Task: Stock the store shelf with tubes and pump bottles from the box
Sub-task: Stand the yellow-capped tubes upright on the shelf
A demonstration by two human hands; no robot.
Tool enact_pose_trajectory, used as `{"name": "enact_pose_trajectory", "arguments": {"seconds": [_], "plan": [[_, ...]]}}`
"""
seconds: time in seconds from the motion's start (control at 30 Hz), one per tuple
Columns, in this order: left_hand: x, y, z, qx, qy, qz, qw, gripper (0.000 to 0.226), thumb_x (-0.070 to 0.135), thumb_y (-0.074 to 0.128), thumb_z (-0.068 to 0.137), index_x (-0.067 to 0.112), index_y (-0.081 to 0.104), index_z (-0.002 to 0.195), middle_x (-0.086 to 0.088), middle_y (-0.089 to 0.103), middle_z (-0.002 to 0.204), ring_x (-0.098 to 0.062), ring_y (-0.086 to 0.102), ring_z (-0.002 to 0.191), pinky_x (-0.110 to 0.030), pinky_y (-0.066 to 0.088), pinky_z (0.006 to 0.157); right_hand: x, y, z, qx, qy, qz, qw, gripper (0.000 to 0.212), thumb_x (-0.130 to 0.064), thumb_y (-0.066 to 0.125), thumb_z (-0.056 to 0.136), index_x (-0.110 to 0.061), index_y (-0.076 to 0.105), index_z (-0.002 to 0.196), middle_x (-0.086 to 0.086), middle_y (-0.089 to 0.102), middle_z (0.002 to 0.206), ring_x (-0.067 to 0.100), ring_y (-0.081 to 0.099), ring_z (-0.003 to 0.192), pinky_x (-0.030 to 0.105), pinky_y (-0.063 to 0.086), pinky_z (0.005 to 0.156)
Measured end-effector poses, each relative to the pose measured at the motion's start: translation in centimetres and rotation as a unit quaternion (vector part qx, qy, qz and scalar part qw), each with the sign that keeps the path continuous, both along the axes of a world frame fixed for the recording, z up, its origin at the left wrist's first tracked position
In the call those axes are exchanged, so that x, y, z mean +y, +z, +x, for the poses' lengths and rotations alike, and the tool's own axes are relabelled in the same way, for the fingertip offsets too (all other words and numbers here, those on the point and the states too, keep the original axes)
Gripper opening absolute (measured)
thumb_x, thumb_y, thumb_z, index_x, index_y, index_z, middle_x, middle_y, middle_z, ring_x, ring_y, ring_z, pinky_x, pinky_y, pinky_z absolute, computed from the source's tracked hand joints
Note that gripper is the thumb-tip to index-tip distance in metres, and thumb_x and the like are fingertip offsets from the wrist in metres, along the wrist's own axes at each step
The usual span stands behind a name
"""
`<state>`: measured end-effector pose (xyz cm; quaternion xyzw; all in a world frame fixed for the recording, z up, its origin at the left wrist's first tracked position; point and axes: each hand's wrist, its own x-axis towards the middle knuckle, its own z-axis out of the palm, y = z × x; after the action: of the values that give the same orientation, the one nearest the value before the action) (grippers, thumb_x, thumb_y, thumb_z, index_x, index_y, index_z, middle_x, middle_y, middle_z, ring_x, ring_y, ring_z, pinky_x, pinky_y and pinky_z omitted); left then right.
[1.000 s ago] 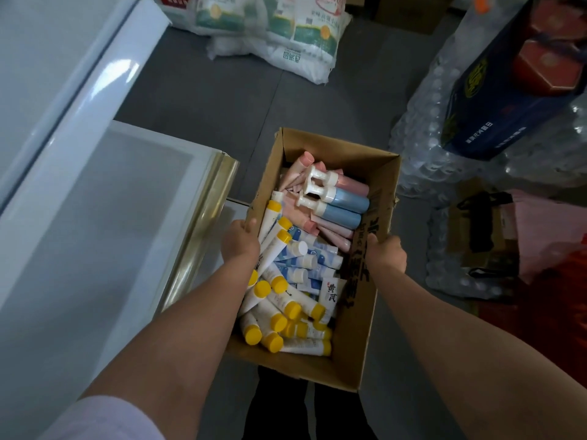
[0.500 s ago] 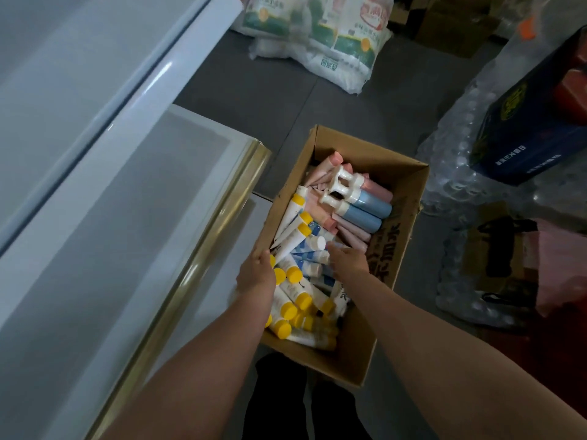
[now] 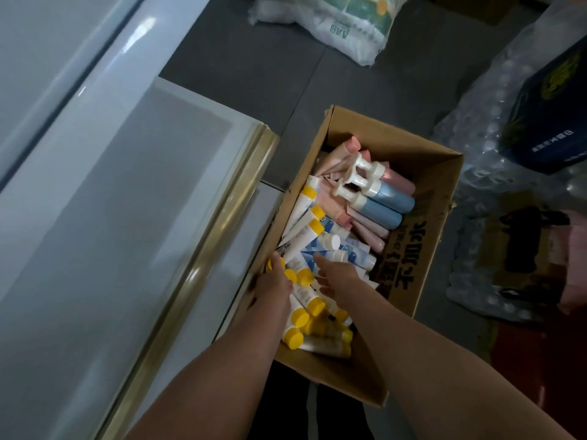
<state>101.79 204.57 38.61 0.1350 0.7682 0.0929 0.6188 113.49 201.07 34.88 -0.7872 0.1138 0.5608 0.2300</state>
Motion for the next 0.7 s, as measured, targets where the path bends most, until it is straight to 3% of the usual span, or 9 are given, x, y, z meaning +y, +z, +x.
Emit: {"name": "enact_pose_trajectory", "arguments": {"seconds": [0.07,0.17,0.23,0.3,0.33,0.4,0.5,0.6,0.7], "plan": [[0.3,-0.1,0.3,-0.006,0.007,0.0,1.0,0.064,0.062,0.044,0.094,0.006,0.059,0.118,-0.014,0.067,0.107,-0.031,0.067,0.101,-0.04,0.053,0.091,0.3,-0.5,-0.3,0.013,0.006,-0.01,1.0,0.041,-0.044,0.078,0.082,-0.01,0.061,0.097,0.012,0.066,0.094,0.023,0.062,0.078,0.034,0.059,0.068],[0.7,-1.1,0.4,0.042,0.007,-0.005,0.999,0.073,0.07,0.038,0.091,0.005,0.062,0.114,-0.009,0.064,0.079,-0.022,0.067,0.072,-0.037,0.06,0.078,0.6,-1.3,-1.2,0.041,-0.008,-0.004,0.999,0.05,-0.043,0.081,0.081,-0.014,0.058,0.114,0.01,0.063,0.104,0.024,0.063,0.091,0.031,0.058,0.058],[0.8,-1.5,0.4,0.056,-0.003,-0.021,0.998,0.078,0.072,0.038,0.09,0.003,0.062,0.119,-0.013,0.068,0.085,-0.021,0.069,0.07,-0.032,0.06,0.067,0.9,-1.9,-1.7,0.038,-0.018,-0.001,0.999,0.056,-0.04,0.084,0.078,-0.017,0.054,0.12,0.01,0.061,0.112,0.027,0.062,0.099,0.033,0.058,0.058],[1.0,-1.6,0.6,0.049,0.031,-0.023,0.998,0.077,0.069,0.042,0.091,0.002,0.058,0.127,-0.018,0.068,0.105,-0.025,0.071,0.083,-0.029,0.057,0.059,1.1,-2.6,-2.0,0.023,-0.018,-0.008,1.0,0.055,-0.035,0.086,0.076,-0.016,0.055,0.117,0.009,0.061,0.104,0.026,0.062,0.093,0.036,0.06,0.063],[1.1,-1.5,0.7,0.04,0.053,-0.028,0.997,0.074,0.065,0.045,0.092,0.003,0.055,0.131,-0.019,0.065,0.116,-0.028,0.07,0.092,-0.03,0.057,0.061,1.2,-2.9,-2.0,0.013,-0.004,-0.012,1.0,0.053,-0.034,0.086,0.076,-0.013,0.058,0.115,0.008,0.062,0.098,0.025,0.063,0.088,0.039,0.062,0.07],[1.3,-1.3,0.9,0.015,0.112,-0.048,0.992,0.064,0.052,0.049,0.095,0.003,0.049,0.137,-0.016,0.058,0.131,-0.033,0.062,0.112,-0.038,0.058,0.08,1.1,-3.3,-2.0,-0.007,0.051,-0.02,0.998,0.053,-0.037,0.084,0.077,-0.004,0.063,0.113,0.009,0.066,0.094,0.026,0.067,0.088,0.044,0.06,0.084],[1.6,-0.9,0.9,-0.014,0.161,-0.064,0.985,0.053,0.04,0.042,0.1,0.004,0.044,0.14,-0.016,0.053,0.138,-0.036,0.053,0.126,-0.044,0.049,0.1,1.0,-2.9,-1.6,-0.036,0.081,-0.057,0.994,0.06,-0.045,0.086,0.073,-0.006,0.059,0.111,0.011,0.067,0.104,0.028,0.068,0.096,0.04,0.059,0.085],[1.1,-0.6,0.6,-0.003,0.162,-0.051,0.986,0.047,0.039,0.039,0.101,0.003,0.051,0.129,-0.019,0.058,0.128,-0.035,0.058,0.119,-0.044,0.049,0.097,0.8,-2.2,-1.1,-0.005,0.046,-0.037,0.998,0.068,-0.039,0.09,0.068,-0.008,0.056,0.118,0.013,0.066,0.112,0.029,0.068,0.099,0.042,0.059,0.084],[0.7,1.4,0.6,-0.007,0.202,-0.056,0.978,0.041,0.042,0.05,0.096,0.001,0.051,0.1,-0.014,0.056,0.101,-0.028,0.057,0.088,-0.04,0.049,0.09,-1.2,-4.4,0.1,0.014,0.022,-0.006,1.0,0.084,-0.037,0.094,0.05,-0.014,0.057,0.122,0.015,0.067,0.11,0.031,0.069,0.093,0.049,0.06,0.082]]}}
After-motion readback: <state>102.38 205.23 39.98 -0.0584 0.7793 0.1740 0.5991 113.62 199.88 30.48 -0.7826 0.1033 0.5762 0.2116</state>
